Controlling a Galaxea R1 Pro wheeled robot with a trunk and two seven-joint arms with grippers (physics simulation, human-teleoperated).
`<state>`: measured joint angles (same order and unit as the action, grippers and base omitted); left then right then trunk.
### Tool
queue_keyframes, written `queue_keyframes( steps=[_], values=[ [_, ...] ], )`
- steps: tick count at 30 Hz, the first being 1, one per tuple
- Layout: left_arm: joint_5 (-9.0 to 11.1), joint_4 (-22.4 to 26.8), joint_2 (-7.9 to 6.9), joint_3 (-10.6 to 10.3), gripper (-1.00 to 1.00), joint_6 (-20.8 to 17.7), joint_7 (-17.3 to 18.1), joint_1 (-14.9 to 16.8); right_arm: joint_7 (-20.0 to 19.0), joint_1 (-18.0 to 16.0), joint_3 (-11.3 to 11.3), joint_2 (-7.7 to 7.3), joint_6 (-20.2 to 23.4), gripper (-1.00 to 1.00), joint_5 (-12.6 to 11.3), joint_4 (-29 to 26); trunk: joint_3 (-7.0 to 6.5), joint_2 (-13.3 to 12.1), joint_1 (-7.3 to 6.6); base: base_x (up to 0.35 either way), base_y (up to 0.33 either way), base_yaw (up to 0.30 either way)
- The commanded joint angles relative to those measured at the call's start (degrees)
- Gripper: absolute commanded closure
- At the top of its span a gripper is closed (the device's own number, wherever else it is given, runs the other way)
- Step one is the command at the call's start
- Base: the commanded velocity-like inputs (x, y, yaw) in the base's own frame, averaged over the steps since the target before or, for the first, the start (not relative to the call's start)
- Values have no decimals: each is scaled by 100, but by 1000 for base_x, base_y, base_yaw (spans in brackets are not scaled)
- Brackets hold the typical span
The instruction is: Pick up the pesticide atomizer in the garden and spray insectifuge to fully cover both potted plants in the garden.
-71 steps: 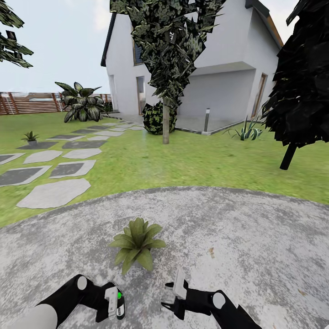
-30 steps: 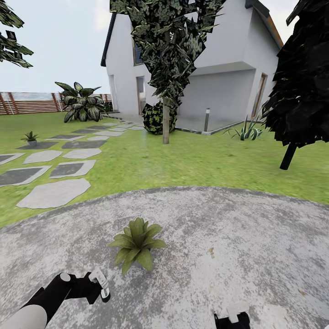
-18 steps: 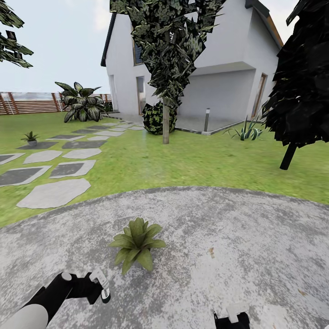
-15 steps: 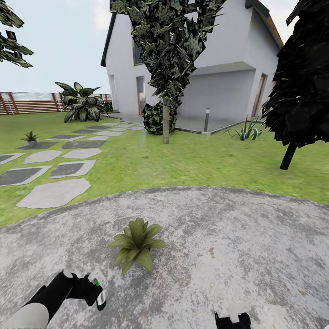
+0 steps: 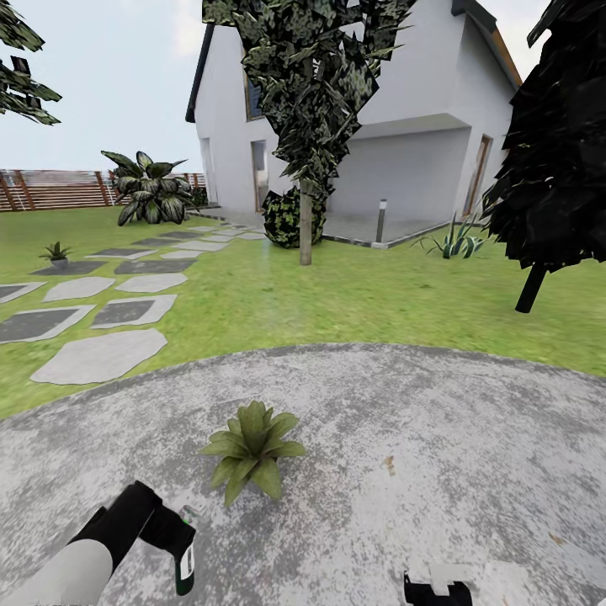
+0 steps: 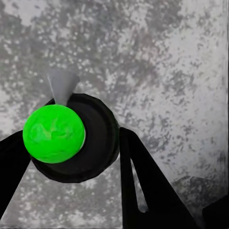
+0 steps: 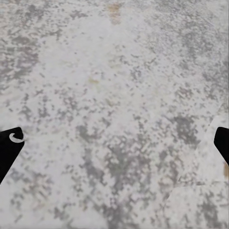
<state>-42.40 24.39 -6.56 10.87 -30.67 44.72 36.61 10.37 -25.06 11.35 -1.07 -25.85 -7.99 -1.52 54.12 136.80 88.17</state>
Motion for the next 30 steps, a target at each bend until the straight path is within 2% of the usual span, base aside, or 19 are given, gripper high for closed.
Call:
queue_keyframes(
  steps=[1,9,13,15,24,30],
  values=[
    [-43,11,22,38,100,-116,42,7,5,-1,53,1,-16,-100,-55,2,6,2,-1,0,0,0],
    [-56,67,123,-60,100,-273,46,12,-17,-1,69,0,-16,-100,22,-2,6,2,-1,36,0,28],
    [-51,90,200,-366,100,-515,54,13,-4,-2,69,1,-16,-100,15,-6,6,2,-1,265,-120,213],
    [-49,92,210,-431,100,-615,55,13,6,-3,63,-5,-23,-100,10,-13,7,2,-1,278,-163,68],
    [-74,82,199,-486,100,-659,46,5,0,1,69,-48,-25,-100,17,1,7,2,-1,266,-170,6],
    [-73,42,160,-615,100,-659,46,-57,0,0,69,-51,-24,-100,25,2,7,2,-1,30,-11,0]
  ],
)
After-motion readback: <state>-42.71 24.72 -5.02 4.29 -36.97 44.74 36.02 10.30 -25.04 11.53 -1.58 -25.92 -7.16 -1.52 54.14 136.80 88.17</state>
